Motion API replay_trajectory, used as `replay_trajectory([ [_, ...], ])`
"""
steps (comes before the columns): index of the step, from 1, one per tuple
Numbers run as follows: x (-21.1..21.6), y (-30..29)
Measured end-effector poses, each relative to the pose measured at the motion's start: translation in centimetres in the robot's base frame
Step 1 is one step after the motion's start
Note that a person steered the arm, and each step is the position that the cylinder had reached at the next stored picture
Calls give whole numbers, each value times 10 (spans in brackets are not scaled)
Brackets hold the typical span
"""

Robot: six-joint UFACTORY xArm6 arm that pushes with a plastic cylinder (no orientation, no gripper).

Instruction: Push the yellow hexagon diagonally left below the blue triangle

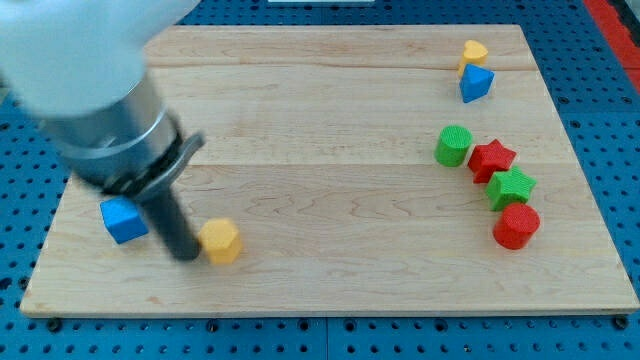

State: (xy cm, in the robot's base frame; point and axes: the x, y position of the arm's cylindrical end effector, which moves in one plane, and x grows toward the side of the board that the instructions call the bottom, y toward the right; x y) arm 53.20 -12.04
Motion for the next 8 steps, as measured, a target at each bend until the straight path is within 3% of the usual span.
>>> replay_trajectory([
  [1,-33,71],
  [2,-7,29],
  [3,28,82],
  [5,-96,121],
  [8,-75,216],
])
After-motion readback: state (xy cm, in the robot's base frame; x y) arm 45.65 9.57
